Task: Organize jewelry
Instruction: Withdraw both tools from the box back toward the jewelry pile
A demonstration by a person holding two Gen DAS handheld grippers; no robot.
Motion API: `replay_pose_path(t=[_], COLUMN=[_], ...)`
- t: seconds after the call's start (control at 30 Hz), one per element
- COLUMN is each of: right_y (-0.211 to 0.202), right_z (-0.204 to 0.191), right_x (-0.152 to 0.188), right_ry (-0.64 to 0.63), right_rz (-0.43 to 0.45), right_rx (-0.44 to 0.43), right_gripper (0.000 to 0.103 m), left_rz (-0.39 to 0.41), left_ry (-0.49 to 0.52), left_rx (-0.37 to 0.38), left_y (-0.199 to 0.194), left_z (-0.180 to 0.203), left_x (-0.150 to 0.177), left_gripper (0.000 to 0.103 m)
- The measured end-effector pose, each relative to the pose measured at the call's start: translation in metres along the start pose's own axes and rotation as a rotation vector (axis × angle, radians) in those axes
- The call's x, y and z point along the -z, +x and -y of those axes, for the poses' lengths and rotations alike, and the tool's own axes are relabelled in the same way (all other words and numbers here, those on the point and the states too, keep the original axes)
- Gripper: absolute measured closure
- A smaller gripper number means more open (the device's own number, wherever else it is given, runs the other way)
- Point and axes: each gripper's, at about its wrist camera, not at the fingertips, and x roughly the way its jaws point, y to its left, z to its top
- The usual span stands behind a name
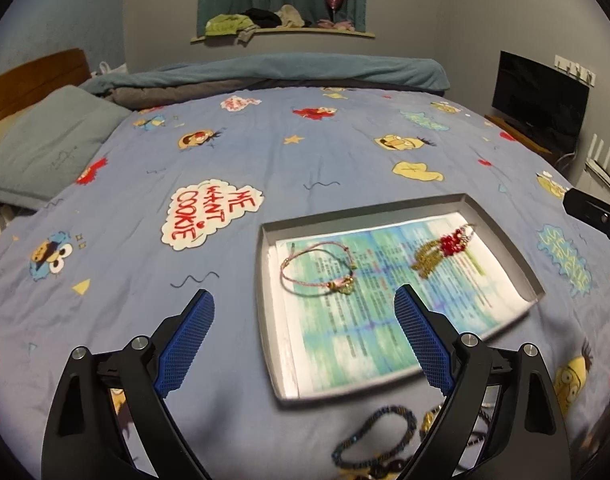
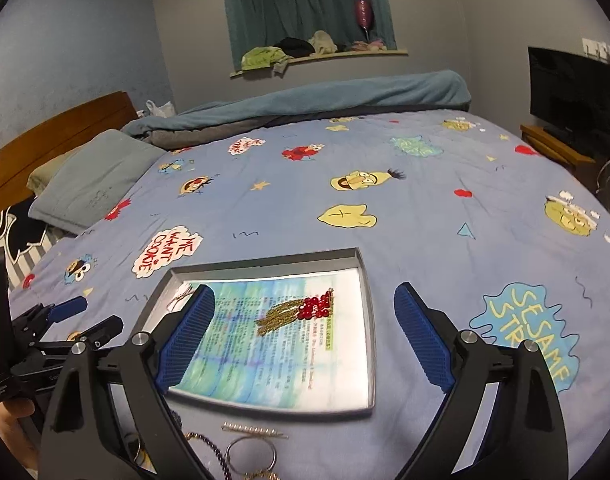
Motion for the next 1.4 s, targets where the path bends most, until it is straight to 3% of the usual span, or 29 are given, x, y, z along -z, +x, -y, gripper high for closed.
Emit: replay_pose_path(t=[0.13, 0.23, 0.5, 0.67, 0.97, 1.13, 1.4], right_y=[-0.021, -0.040, -0.069, -0.077, -0.056, -0.044, -0.028], right_z=[-0.003, -0.002, 0.019, 0.019, 0.000, -0.009, -0.014], right_x=[0.001, 0.006, 0.028, 0.051, 0.108, 0.130, 0.155], right_ry=[-0.021, -0.077, -0.076, -0.070, -0.089, -0.129, -0.170], right_rz=[0.002, 0.010, -0.029, -0.041, -0.110, -0.127, -0.152], right_rx=[-0.052, -0.013, 0.015, 0.005, 0.001, 0.009, -0.023], right_gripper=[0.013, 0.012, 0.011, 0.011, 0.011, 0.011, 0.011], left_rz=[-0.004, 0.011, -0.014, -0.036, -0.062, -0.075, -0.096], left_ry=[0.023, 0.050, 0.107, 0.073, 0.053, 0.084, 0.129], left_rx=[0.017, -0.008, -0.013, 0.026, 0.058, 0.053, 0.108], left_y=[-0.017, -0.033, -0.067, -0.074, -0.062, -0.051, -0.033], left_z=[0.001, 0.001, -0.005, -0.012, -0.005, 0.004, 0.015], left_x=[0.005, 0.008, 0.043, 0.070, 0.111, 0.124, 0.142], left_gripper=[0.012, 0.011, 0.011, 0.011, 0.011, 0.011, 0.011])
